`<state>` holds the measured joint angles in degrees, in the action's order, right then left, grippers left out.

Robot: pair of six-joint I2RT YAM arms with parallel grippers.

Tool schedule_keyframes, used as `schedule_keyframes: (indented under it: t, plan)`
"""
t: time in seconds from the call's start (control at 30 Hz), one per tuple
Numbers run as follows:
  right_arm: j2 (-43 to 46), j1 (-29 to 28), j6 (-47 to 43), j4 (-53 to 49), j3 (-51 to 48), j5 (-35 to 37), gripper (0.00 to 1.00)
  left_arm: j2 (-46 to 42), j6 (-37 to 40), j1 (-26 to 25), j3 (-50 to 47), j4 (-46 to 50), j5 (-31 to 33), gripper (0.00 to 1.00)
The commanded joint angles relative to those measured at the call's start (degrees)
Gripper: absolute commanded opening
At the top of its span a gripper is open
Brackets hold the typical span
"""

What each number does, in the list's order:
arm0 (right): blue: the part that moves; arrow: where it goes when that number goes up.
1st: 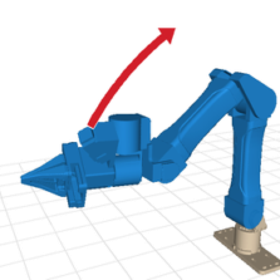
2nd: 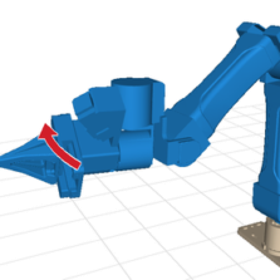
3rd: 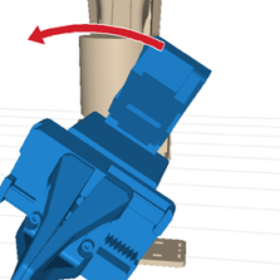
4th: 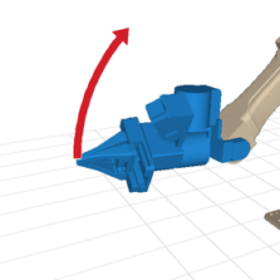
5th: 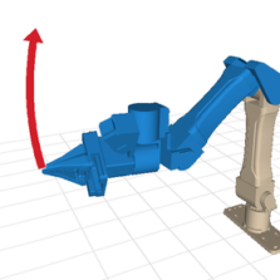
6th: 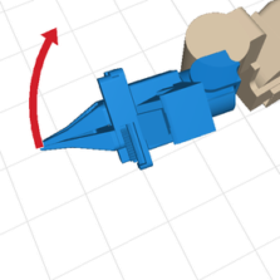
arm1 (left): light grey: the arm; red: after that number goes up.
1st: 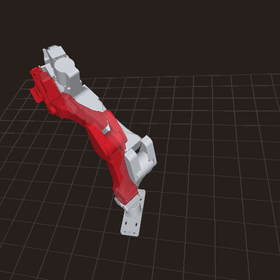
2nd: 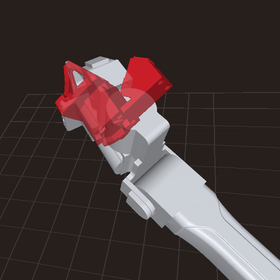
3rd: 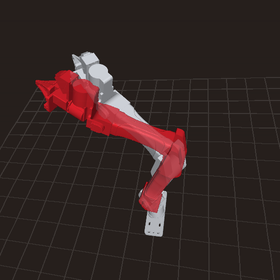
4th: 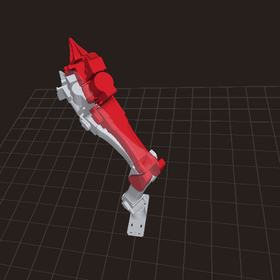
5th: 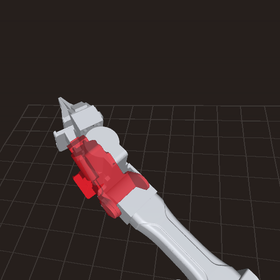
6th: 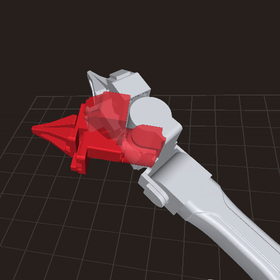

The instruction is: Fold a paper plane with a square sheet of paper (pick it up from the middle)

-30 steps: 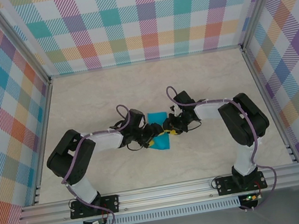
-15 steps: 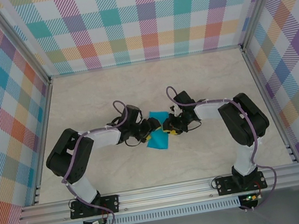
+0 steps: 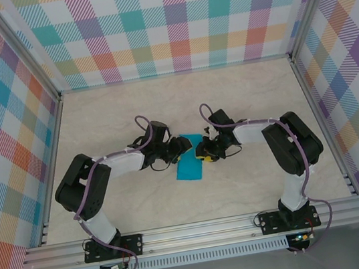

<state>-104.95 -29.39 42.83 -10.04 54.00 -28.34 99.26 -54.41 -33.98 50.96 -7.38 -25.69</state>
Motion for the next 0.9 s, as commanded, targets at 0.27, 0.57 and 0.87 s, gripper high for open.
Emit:
schedule_keyframes:
  t: [0.27,0.57,0.87]
  plan:
    - [6.0,-0.8,-2.8,-5.1,0.2,3.6,0.35,0.0,3.1,0.3,2.1,10.8,4.3,0.15]
    - [11.6,-0.8,-3.1,-6.4,-2.3,4.8,0.4,-0.3,9.4,0.1,4.0,17.0,5.8,0.2]
    - [16.0,-4.2,-3.5,-4.1,-4.7,6.2,0.47,1.7,10.9,-1.2,7.9,18.6,4.8,0.14]
